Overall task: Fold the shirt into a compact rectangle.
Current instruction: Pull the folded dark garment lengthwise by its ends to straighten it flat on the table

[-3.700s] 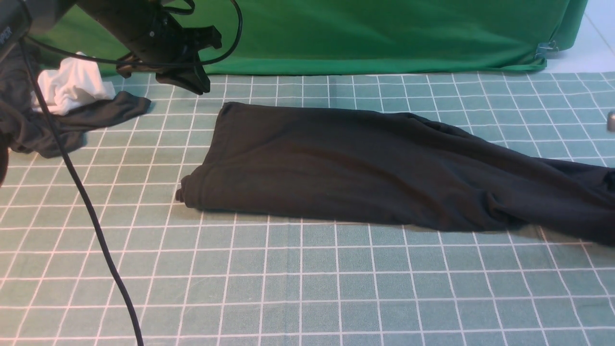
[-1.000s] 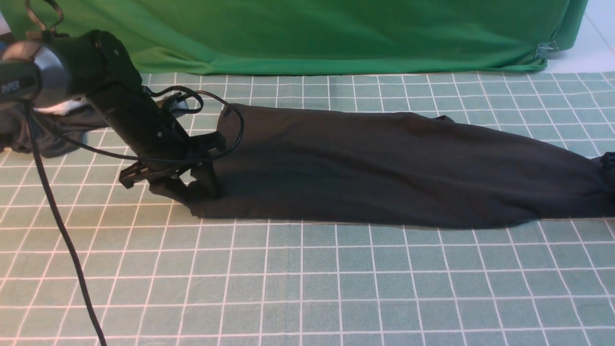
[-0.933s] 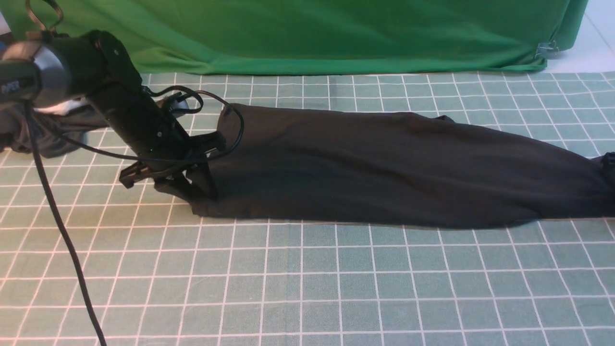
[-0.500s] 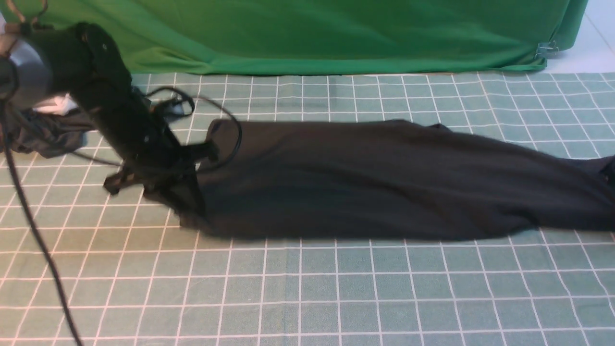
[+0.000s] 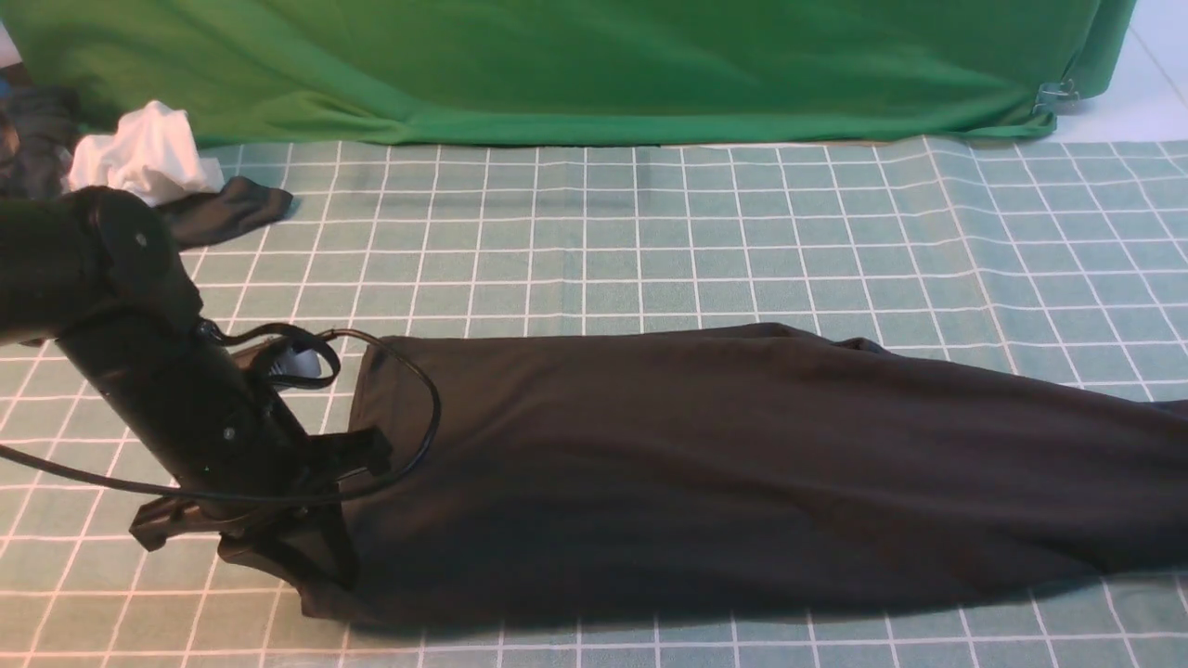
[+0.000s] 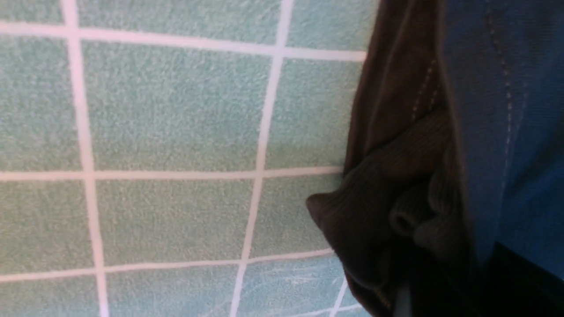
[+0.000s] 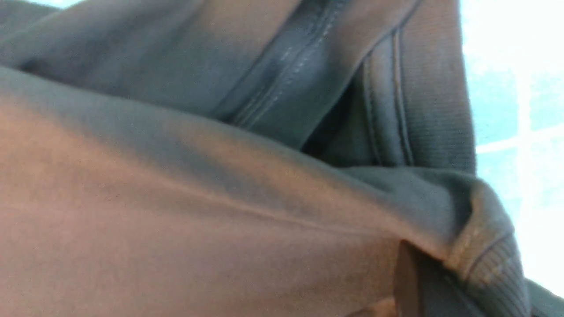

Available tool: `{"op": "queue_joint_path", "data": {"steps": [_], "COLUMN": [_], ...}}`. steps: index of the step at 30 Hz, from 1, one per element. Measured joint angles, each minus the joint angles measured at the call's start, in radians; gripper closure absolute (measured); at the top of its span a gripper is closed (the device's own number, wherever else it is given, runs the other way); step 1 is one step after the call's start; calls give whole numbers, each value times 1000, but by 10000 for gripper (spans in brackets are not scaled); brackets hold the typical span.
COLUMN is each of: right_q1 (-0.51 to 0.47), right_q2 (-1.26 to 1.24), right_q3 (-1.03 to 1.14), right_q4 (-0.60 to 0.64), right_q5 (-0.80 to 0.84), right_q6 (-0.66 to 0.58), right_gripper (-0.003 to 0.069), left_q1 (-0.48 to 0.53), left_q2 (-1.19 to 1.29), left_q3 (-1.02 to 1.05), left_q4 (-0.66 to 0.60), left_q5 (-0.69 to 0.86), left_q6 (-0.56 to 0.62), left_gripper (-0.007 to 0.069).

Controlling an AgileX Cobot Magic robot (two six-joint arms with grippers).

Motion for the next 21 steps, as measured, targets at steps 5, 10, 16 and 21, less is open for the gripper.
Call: {"op": "queue_joint_path", "data": {"steps": [5,10,16,21], "right_q1": [-1,-42,-75,-78], "right_q2": [-6,-6,-6,-29], "right_q3": [-6,-60,-181,-305], "right_q4": [-152,-249,-256,-166], "right_q5": [3,-13,49,160], "right_q6": [120,198,197,156], "right_gripper": [619,620,620,620], "left_q1": [0,0,0,0], "left_q2": [-1,-1,-1,-1], "left_q3": [0,-45,-216,-354], "left_q4": [-35,-53,-53,-59], "left_q5": [9,12,4,2], "left_q6": [19,34,39,43], "left_gripper": [456,273,132,106]}}
